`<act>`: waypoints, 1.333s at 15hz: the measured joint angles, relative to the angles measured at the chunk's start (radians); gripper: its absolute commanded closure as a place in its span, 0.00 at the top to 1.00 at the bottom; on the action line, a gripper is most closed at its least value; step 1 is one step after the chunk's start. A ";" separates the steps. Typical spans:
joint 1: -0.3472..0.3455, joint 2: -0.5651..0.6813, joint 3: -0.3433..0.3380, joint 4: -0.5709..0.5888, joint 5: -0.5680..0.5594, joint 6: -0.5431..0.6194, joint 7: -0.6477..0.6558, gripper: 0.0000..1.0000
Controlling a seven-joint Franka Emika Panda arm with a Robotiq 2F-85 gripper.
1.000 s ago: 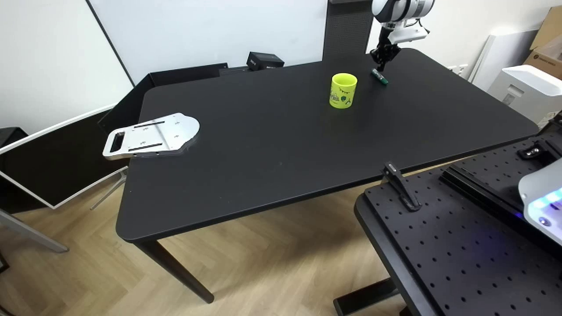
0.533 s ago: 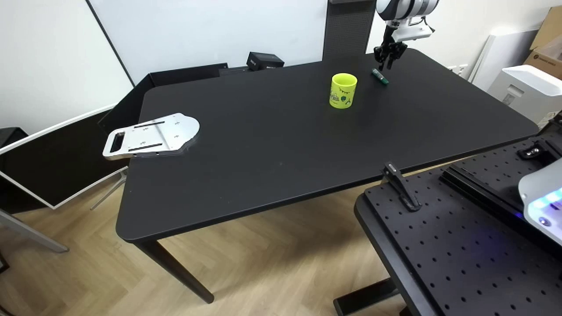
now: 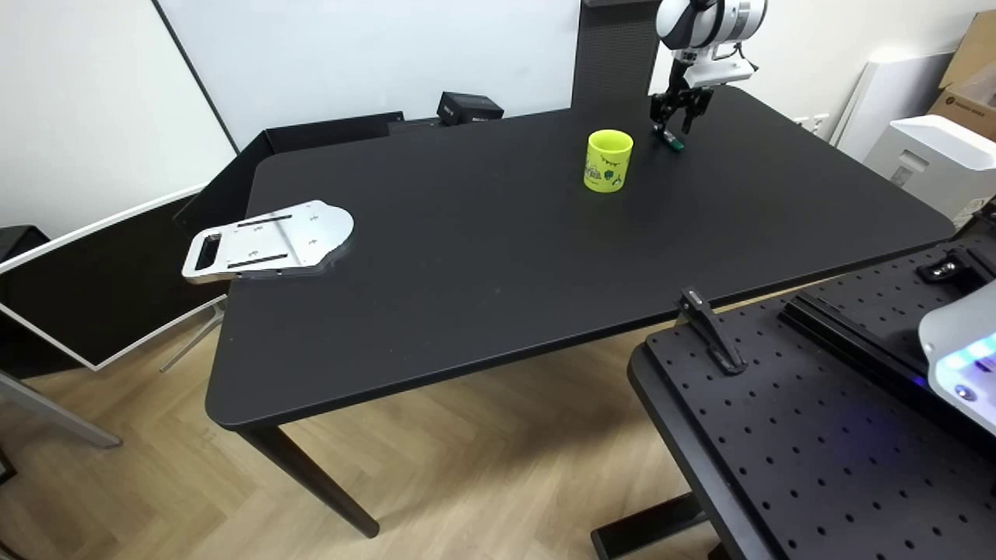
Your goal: Pick the marker on the table and put it in the mug
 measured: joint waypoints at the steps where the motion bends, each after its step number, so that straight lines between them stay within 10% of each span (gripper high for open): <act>1: 0.004 0.003 0.000 0.000 0.000 0.001 0.000 0.30; 6: 0.013 0.003 0.000 0.001 0.000 0.001 0.000 0.00; 20: 0.064 -0.138 0.052 0.011 0.000 -0.209 0.021 0.05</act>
